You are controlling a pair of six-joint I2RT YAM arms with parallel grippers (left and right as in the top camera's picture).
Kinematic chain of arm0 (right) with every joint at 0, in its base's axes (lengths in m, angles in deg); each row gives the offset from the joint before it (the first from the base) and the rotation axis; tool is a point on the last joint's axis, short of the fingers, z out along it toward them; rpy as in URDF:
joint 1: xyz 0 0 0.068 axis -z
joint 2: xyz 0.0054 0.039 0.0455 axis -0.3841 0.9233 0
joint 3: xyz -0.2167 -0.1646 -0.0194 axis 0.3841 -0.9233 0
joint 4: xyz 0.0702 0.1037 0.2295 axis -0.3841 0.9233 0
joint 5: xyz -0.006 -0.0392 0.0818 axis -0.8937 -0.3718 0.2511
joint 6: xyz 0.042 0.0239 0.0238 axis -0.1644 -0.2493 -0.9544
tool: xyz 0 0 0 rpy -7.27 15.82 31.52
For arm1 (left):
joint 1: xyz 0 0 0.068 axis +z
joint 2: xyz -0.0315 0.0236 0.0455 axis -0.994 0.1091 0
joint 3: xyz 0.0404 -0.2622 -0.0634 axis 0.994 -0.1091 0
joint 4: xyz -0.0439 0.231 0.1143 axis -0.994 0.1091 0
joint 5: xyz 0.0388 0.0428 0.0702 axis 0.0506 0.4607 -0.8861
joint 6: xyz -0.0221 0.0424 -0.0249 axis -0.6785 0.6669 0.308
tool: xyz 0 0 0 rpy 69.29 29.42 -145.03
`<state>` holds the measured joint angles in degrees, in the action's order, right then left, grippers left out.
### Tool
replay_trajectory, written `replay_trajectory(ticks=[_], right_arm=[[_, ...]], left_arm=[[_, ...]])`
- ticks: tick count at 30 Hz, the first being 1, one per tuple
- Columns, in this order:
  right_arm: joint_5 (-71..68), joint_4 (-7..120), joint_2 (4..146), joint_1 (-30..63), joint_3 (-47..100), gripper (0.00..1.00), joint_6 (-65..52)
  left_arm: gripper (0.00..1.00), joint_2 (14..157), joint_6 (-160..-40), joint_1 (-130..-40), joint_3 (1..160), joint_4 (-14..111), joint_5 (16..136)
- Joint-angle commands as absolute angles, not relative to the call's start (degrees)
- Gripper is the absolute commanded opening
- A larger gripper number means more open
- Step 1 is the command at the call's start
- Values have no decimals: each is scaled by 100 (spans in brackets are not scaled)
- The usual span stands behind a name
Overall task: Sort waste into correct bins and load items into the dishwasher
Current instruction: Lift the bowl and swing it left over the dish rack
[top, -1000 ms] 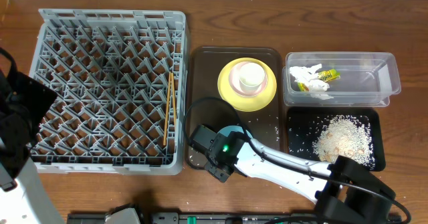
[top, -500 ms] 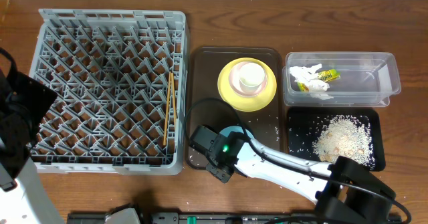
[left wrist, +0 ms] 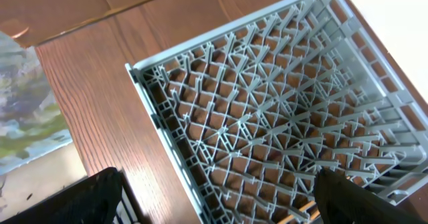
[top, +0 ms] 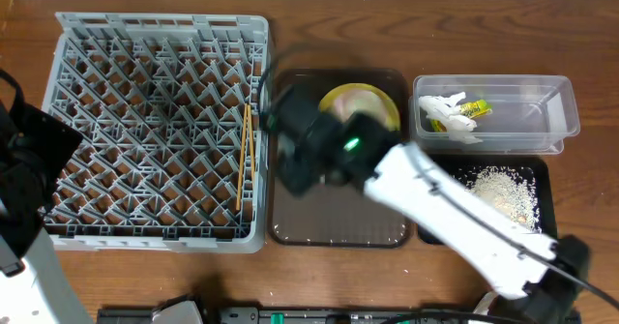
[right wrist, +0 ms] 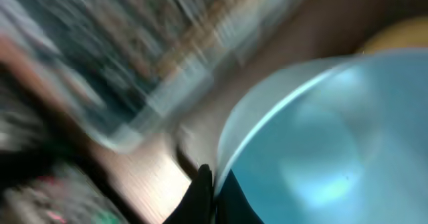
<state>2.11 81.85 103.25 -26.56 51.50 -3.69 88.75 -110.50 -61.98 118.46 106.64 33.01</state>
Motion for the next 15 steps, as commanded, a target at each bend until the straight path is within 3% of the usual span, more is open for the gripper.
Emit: replay_trajectory(ticks=[1,5,13,15], right_arm=[[3426,7064,10301,-2147,5220,1,-579],[5203,4371,10542,-2075,4612,1,-2091],[5793,-601,11934,-2829,3891,1,-4832],[5865,-1255,12262,-3030,3891,1,-5186]], left_arm=[[93,8880,-11122,-6163,11901,10955,3280],[93,8880,-11122,-6163,11901,10955,3280],[93,8880,-11122,-6163,11901,10955,3280],[93,8880,-11122,-6163,11901,10955,3280]])
